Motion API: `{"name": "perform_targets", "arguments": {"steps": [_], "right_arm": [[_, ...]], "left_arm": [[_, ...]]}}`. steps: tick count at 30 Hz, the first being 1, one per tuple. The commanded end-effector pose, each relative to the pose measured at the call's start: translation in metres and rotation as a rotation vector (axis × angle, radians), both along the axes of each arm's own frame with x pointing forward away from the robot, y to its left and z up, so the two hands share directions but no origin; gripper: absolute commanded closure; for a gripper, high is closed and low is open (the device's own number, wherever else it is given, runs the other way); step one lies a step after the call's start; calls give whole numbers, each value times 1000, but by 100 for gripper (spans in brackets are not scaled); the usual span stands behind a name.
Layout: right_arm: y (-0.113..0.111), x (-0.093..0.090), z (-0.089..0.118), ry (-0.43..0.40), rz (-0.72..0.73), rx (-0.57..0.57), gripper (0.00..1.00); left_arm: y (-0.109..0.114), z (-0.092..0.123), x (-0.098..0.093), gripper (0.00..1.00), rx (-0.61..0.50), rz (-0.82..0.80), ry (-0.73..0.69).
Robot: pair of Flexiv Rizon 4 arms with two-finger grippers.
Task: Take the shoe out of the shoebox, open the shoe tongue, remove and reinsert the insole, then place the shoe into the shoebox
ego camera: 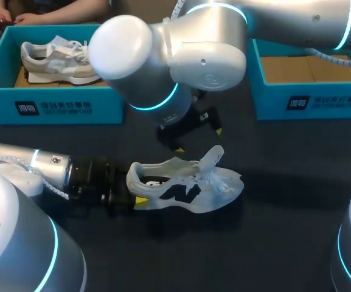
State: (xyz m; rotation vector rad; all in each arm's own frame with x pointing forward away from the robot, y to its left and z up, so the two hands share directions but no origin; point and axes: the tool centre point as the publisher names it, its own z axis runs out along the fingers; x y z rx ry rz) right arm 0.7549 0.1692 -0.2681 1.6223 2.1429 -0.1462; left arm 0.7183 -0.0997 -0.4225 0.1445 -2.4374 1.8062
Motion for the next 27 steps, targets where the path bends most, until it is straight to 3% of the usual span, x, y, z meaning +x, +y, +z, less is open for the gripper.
{"name": "perform_targets", "arguments": {"steps": [1,6,7,8,9,12,13,27], "right_arm": [[-8,5,1,13,96,63,0],[-2,10,1,37,260,83,0],[1,11,0,47,299,78,18],[3,11,0,60,333,65,29],[6,12,0,65,359,68,55],[14,13,1,96,443,44,82],[17,14,1,103,478,39,98],[59,0,-4,199,778,36,100]], "left_arm": [[0,0,1,100,4,-1,2],[0,0,1,100,4,-1,2],[0,0,1,100,4,-1,2],[0,0,1,100,4,-1,2],[0,0,1,100,4,-1,2],[0,0,1,100,4,-1,2],[0,0,1,100,4,-1,2],[0,0,1,100,4,-1,2]]}}
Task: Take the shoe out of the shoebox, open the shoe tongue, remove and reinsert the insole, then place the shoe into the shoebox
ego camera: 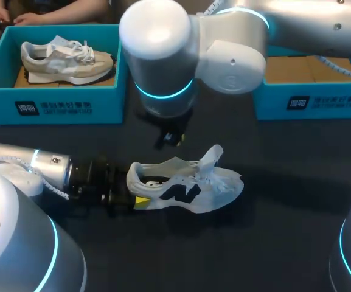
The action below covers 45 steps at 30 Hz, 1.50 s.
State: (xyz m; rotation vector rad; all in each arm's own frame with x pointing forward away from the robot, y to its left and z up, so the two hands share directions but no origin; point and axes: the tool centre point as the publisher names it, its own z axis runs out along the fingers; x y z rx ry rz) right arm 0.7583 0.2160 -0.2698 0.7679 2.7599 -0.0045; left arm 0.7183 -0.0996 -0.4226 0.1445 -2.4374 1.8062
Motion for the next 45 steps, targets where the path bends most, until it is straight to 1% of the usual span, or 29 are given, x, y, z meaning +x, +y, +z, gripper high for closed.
{"name": "perform_targets", "arguments": {"steps": [1,5,7,8,9,29,38,45], "right_arm": [[15,-6,-2,0,58,-21,100],[23,-17,-6,-1,138,-26,100],[30,-27,-14,22,232,-95,100],[32,-30,-16,22,236,-100,100],[31,-31,-17,17,202,-97,100],[31,-31,-17,17,202,-97,100],[29,-42,-9,91,231,-68,100],[29,-49,-8,110,243,-28,100]], "left_arm": [[0,0,0,100,4,-1,2],[0,0,0,100,4,-1,2],[0,0,0,100,4,-1,2],[0,0,0,100,4,-1,2],[0,0,0,100,4,-1,2],[0,0,0,100,4,-1,2],[0,0,0,100,4,-1,2],[0,0,0,100,4,-1,2]]}}
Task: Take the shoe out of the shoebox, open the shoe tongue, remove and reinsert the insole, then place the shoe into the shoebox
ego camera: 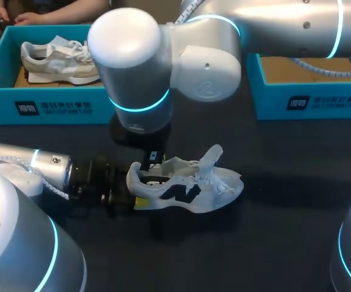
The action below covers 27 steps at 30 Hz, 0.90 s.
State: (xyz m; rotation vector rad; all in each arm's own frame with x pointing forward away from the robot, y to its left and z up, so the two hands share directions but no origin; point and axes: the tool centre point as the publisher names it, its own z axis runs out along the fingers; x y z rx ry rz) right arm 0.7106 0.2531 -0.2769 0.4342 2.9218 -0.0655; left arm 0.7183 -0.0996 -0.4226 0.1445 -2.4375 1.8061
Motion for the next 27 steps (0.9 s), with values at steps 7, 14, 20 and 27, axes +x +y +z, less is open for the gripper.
{"name": "perform_targets", "arguments": {"steps": [7,14,20,27], "right_arm": [[-8,-4,-3,46,12,18,100],[-14,-7,-5,38,-15,22,100],[-18,-8,-12,58,-20,33,100],[-14,-8,-15,65,-11,48,100]], "left_arm": [[0,0,0,100,4,-1,2],[0,0,0,100,4,-1,2],[0,0,0,100,4,-1,2],[0,0,0,100,4,-1,2]]}}
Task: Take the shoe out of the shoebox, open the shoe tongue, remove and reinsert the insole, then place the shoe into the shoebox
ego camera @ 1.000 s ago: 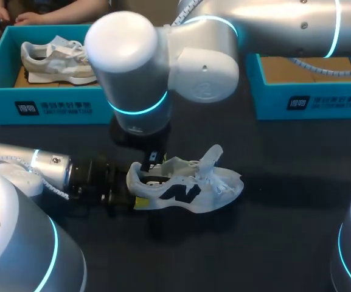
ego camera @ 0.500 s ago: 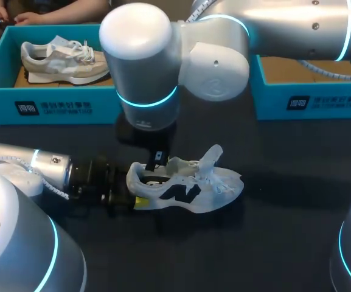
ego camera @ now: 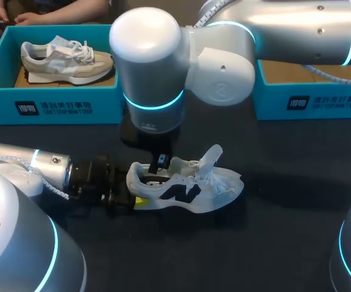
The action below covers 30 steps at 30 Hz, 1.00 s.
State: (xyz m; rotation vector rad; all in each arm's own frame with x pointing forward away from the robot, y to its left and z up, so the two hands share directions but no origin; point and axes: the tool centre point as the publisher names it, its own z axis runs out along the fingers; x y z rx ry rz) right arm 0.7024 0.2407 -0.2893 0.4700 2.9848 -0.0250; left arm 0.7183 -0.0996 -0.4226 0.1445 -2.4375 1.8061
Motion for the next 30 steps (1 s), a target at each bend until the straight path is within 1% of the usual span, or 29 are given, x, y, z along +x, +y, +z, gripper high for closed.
{"name": "perform_targets", "arguments": {"steps": [1,4,9,10,13,17,19,22,26,30], "right_arm": [[-1,0,-3,3,7,12,100],[2,-1,-8,5,19,9,100],[2,4,-22,-30,42,-34,100],[2,5,-25,-45,47,-38,100],[2,10,-33,-51,48,-31,100],[4,21,-44,-23,85,-10,100],[4,26,-50,-1,103,-20,100],[1,30,-58,13,119,-12,100],[-4,33,-68,35,138,12,100],[-7,31,-71,69,141,15,100]], "left_arm": [[0,0,0,100,4,-1,2],[0,0,0,100,4,-1,2],[0,0,0,100,4,-1,2],[0,0,0,100,4,-1,2],[0,0,0,100,4,-1,2],[0,0,0,100,4,-1,2],[0,0,0,100,4,-1,2],[0,0,0,100,4,-1,2],[0,0,0,100,4,-1,2],[0,0,0,100,4,-1,2]]}}
